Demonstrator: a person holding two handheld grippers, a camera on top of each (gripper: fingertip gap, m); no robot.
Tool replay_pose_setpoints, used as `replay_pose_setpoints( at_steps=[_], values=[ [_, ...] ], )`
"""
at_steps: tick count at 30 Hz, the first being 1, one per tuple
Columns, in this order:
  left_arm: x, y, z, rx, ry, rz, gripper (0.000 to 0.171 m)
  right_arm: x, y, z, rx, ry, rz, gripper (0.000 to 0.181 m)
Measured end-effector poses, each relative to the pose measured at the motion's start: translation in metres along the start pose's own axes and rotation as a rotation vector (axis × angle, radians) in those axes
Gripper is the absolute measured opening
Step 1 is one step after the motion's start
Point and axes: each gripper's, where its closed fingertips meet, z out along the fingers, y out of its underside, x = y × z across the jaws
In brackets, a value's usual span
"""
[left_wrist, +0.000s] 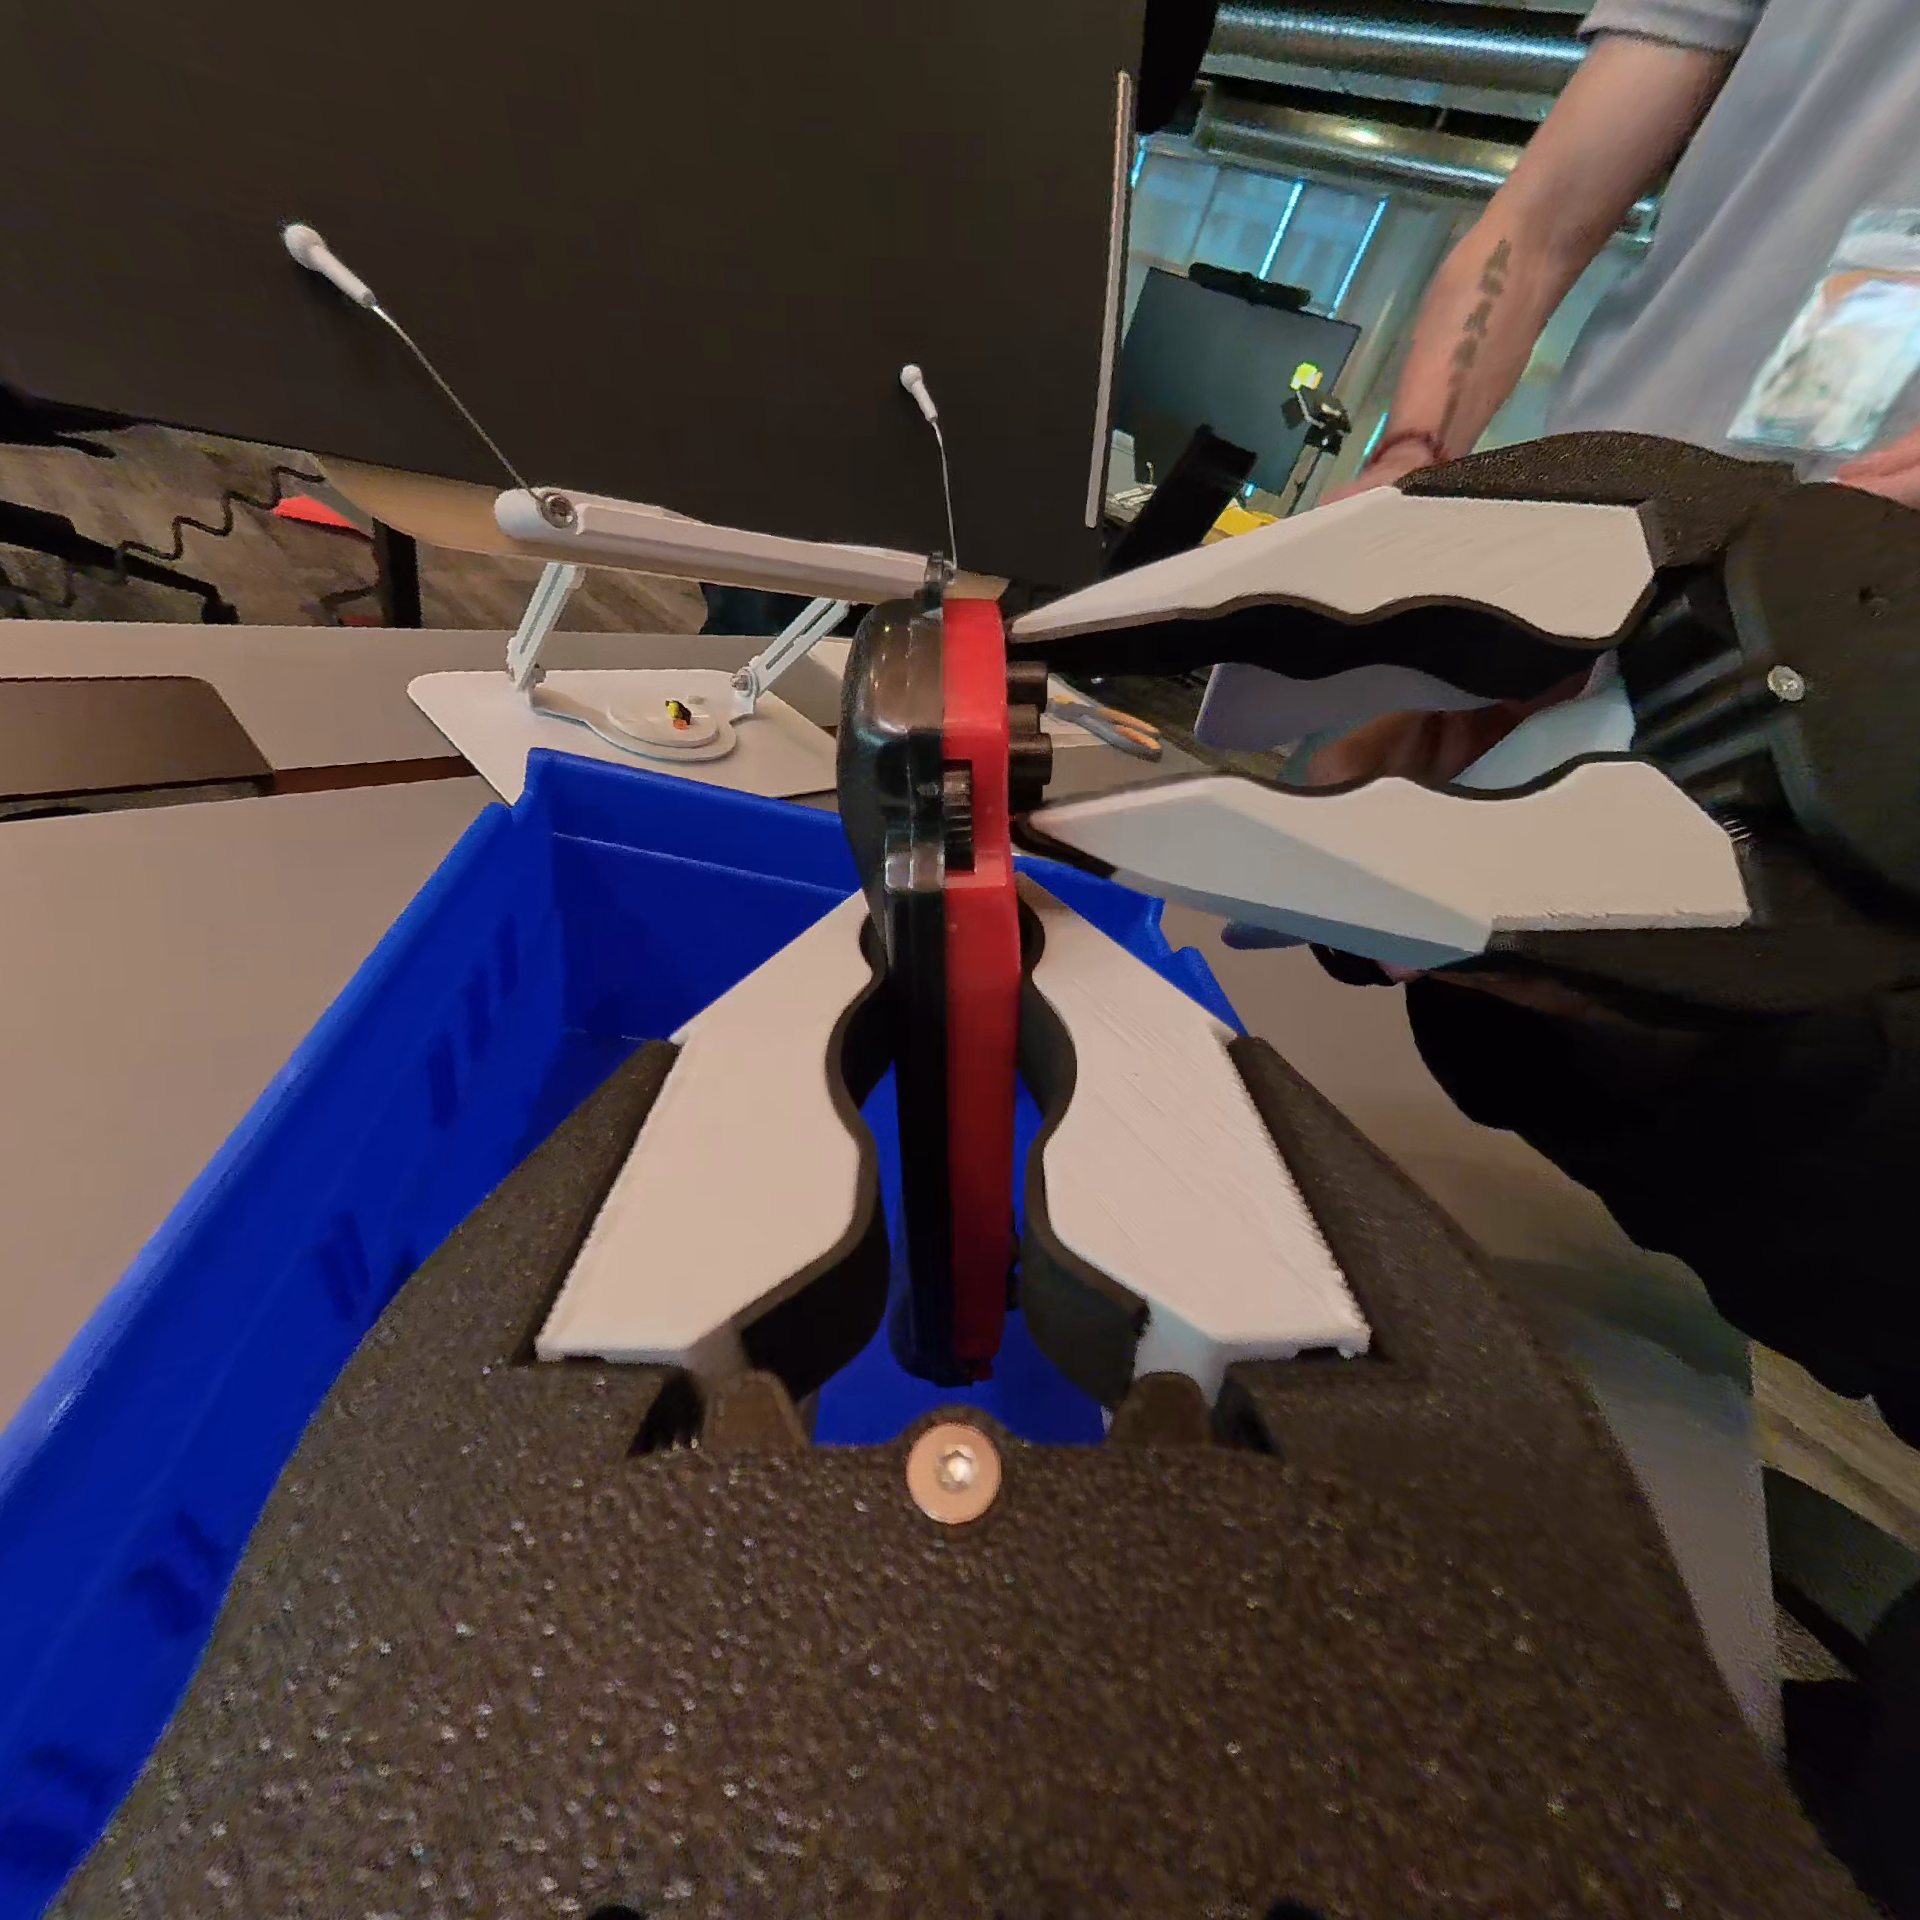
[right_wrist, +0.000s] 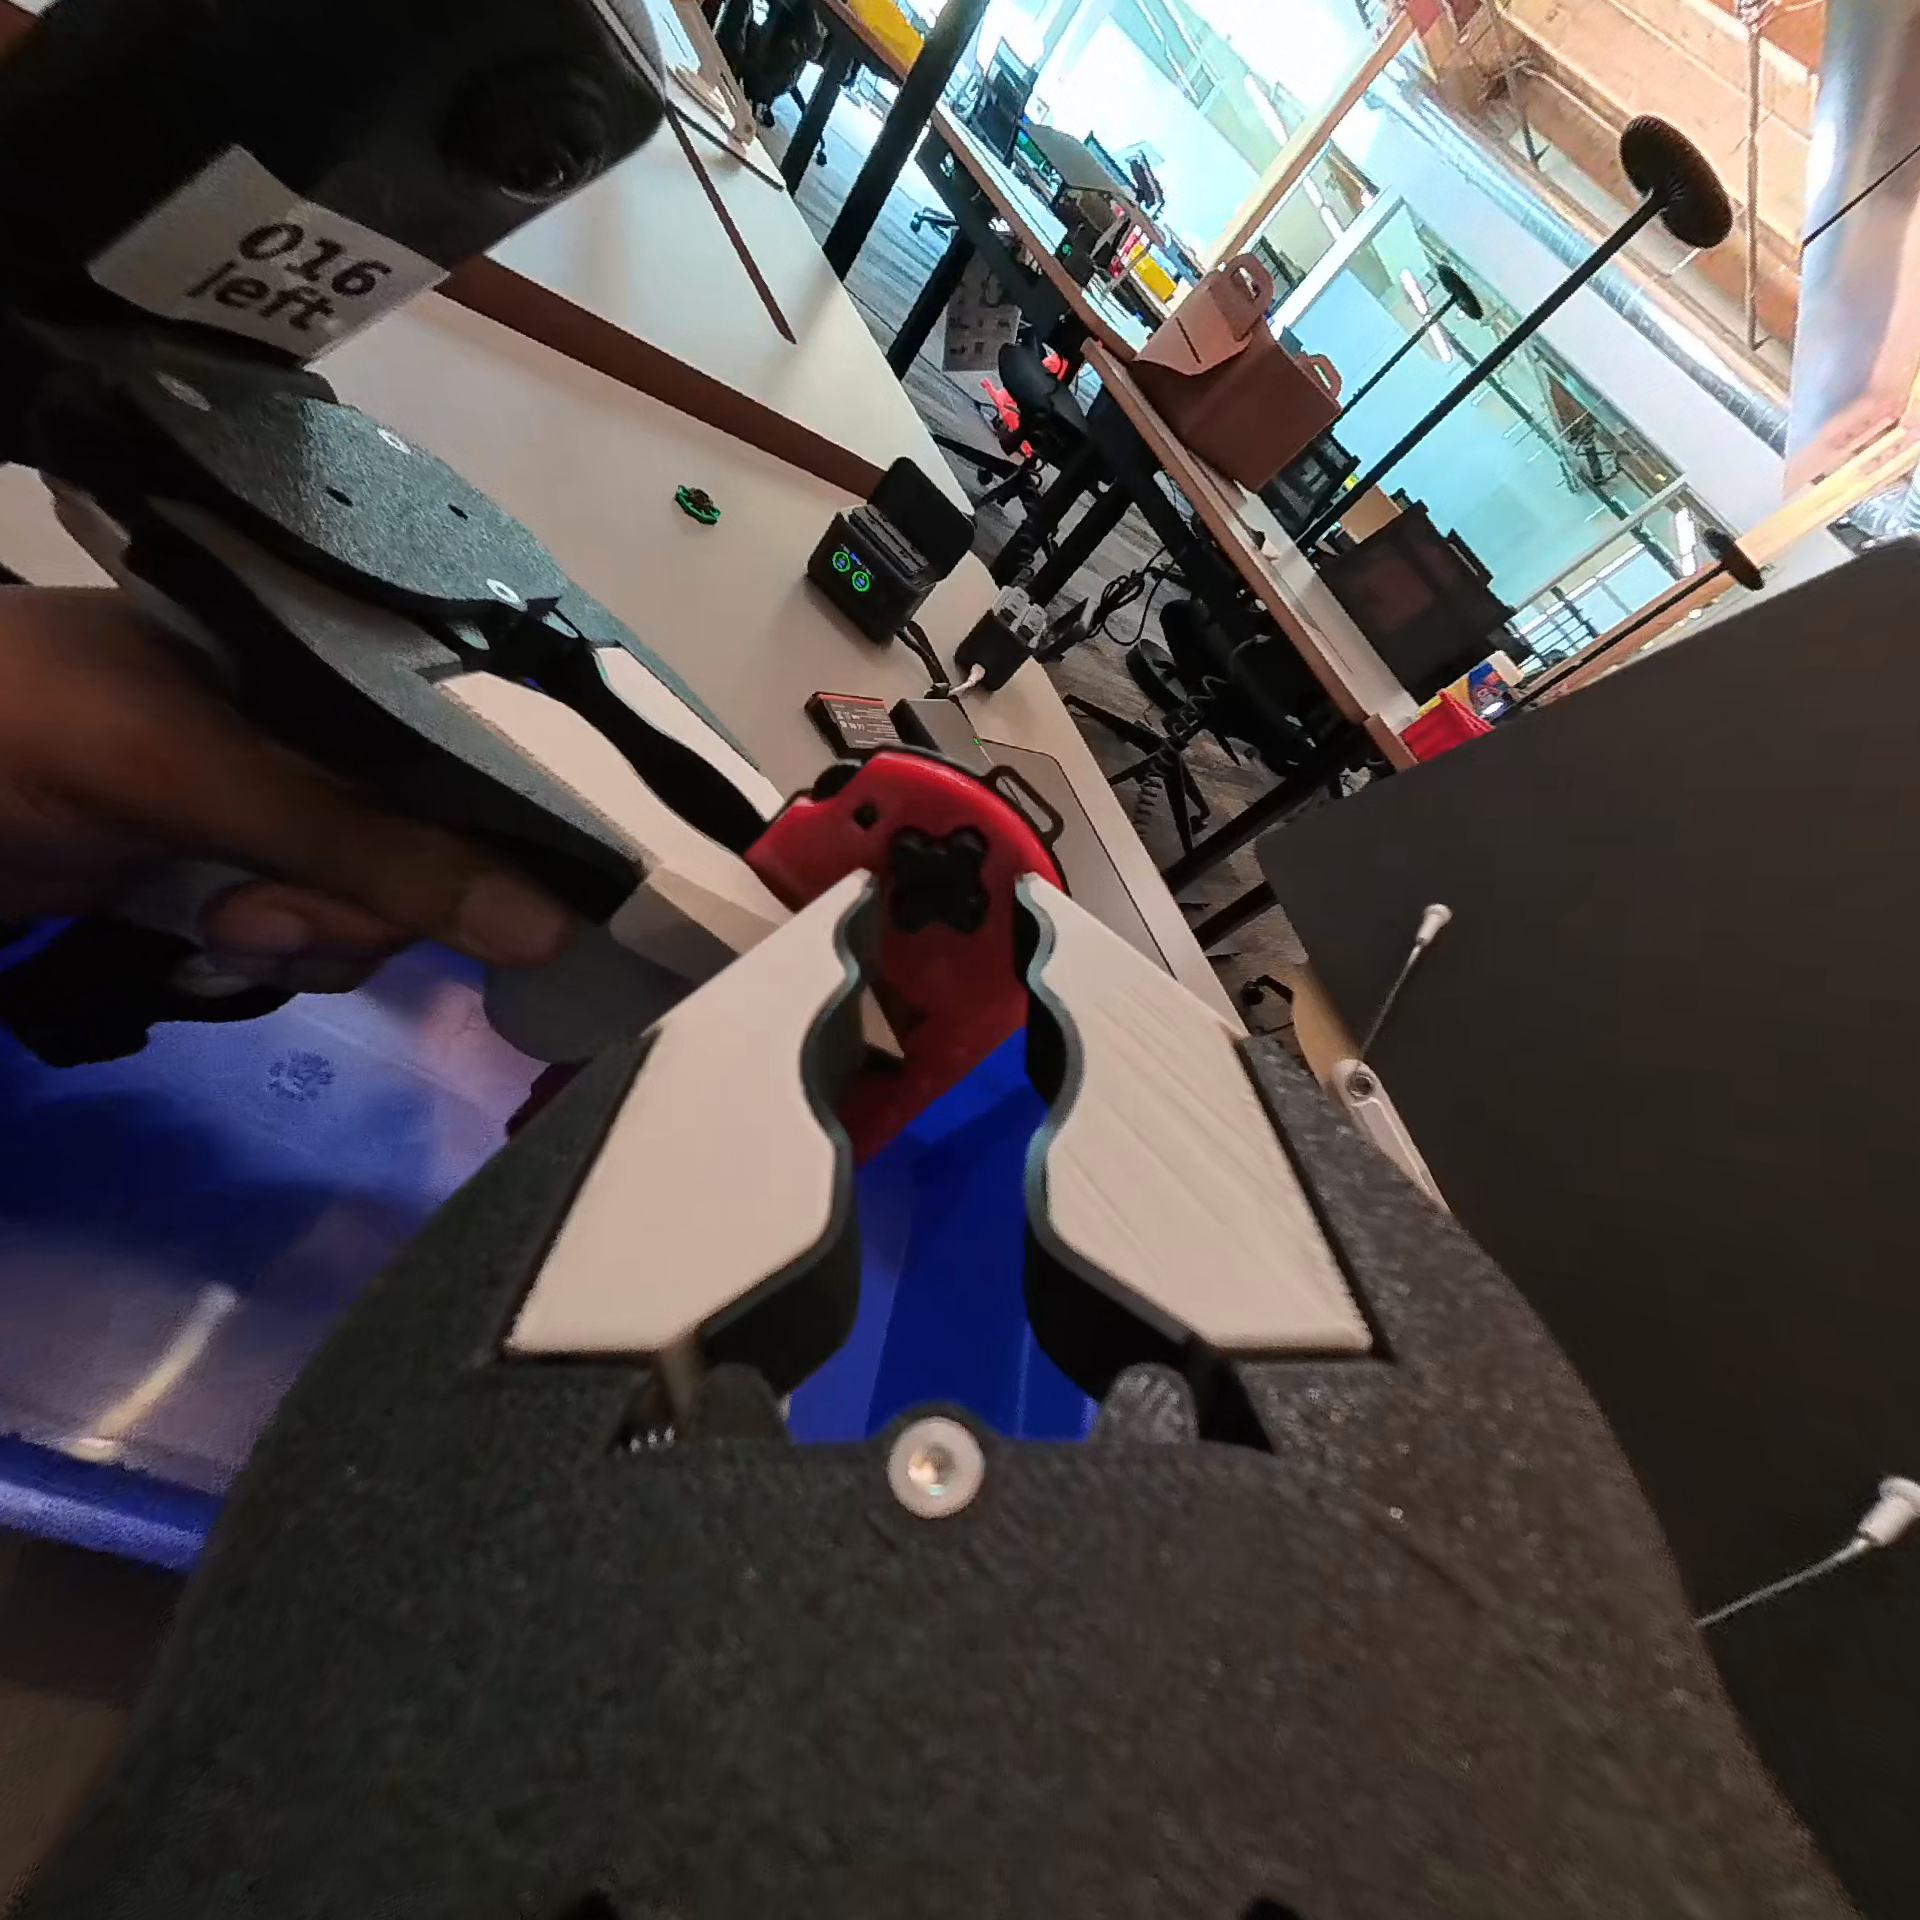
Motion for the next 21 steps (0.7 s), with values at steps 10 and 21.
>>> replay_pose_setpoints(
  at_steps=[10,21],
  values=[
    [-0.0075,0.0063,-0.0027,-0.028,-0.057,0.065,0.016,-0.0058,0.005,0.0043,-0.048,0.006,-0.061,0.015],
    [-0.0086,0.0008,-0.0066,-0.005,-0.106,0.081,0.016,-0.0031,-0.0003,0.0017,-0.04,-0.033,0.054,0.013]
  ],
)
